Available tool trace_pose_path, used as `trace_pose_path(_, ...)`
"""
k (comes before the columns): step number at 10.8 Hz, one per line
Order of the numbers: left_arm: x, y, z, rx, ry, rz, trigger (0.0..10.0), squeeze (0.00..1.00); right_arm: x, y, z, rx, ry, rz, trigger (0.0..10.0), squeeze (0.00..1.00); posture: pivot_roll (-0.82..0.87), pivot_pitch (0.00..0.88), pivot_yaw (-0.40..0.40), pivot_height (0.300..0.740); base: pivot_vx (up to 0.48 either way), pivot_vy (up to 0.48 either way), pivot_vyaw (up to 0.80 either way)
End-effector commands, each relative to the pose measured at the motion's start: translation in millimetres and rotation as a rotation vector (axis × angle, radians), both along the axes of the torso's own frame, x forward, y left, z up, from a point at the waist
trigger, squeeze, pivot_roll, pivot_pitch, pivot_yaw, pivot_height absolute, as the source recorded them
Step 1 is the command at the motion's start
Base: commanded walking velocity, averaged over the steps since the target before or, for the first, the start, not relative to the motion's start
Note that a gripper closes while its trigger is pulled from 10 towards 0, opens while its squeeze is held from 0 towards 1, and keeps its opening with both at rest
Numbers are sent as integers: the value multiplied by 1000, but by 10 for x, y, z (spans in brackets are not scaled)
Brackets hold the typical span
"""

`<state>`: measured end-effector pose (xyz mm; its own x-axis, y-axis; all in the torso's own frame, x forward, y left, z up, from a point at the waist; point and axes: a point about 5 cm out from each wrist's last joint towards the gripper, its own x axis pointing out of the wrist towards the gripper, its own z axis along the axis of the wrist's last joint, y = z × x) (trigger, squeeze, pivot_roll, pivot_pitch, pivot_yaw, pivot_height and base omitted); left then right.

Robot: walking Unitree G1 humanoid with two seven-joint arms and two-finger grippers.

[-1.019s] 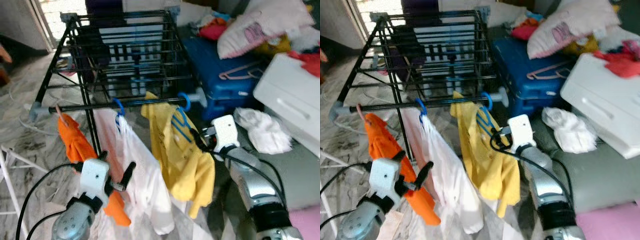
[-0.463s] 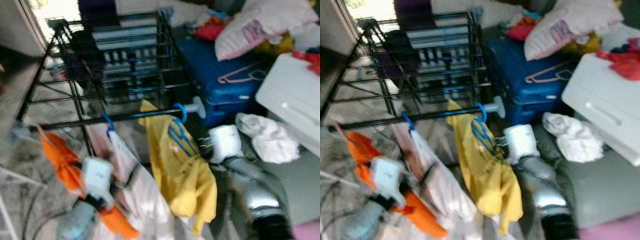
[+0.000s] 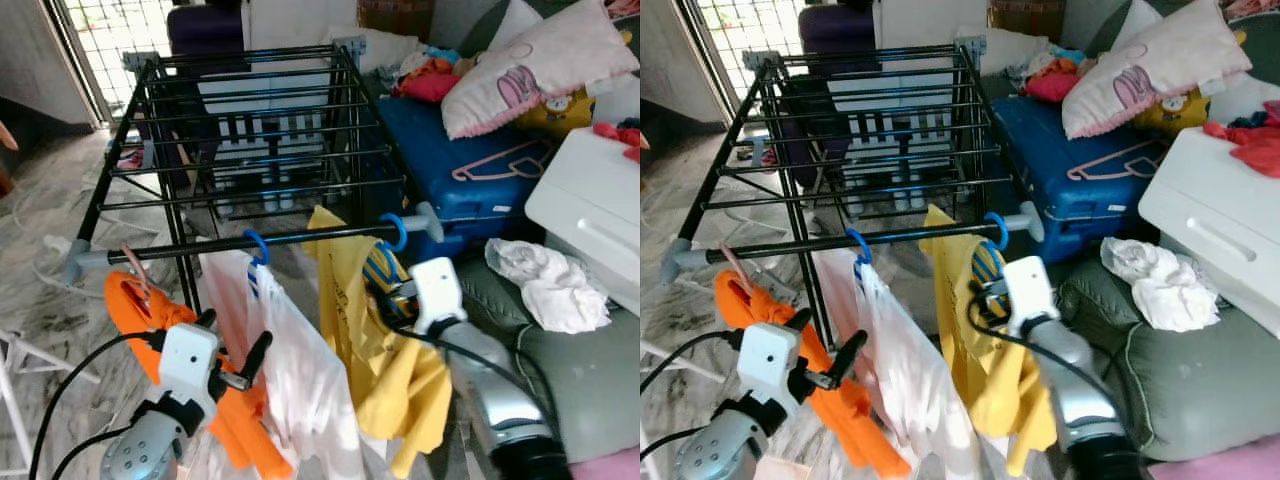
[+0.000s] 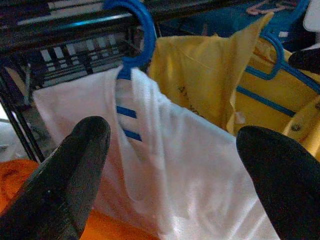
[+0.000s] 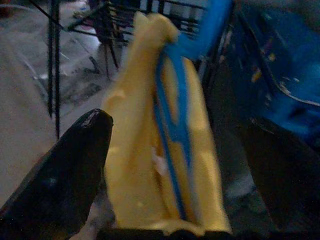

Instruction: Hang hanger

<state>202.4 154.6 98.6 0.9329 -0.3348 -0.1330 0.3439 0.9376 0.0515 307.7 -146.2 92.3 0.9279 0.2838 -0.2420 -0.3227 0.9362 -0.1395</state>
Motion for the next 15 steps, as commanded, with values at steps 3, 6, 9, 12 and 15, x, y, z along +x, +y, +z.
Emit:
trace_pose_path(3, 22, -27, -7, 12, 15, -35, 10000, 0, 102, -199, -64, -101, 51, -26, 10000, 0, 32, 6, 62, 740, 0, 0, 0)
trace_pose_path(6, 18, -22, -17, 17, 31, -56, 10000, 0, 224, -269, -71, -122, 76, 37, 10000, 0, 34, 10, 67, 740, 0, 0, 0)
trace_pose_path(9, 18, -37, -11, 15, 31, -50, 10000, 0, 364, -216, 3, -96, 64, 128, 10000, 0, 45, 15, 56, 740, 0, 0, 0)
trace_pose_path(12, -9, -33, -34, 19, 41, -34, 10000, 0, 371, -371, 97, -137, -12, 140, 10000, 0, 44, 20, 47, 740, 0, 0, 0)
trace_pose_path(15, -9, -48, -56, 18, 55, -39, 10000, 0, 229, -381, 95, -157, -63, 276, 10000, 0, 36, 25, 47, 740, 0, 0, 0)
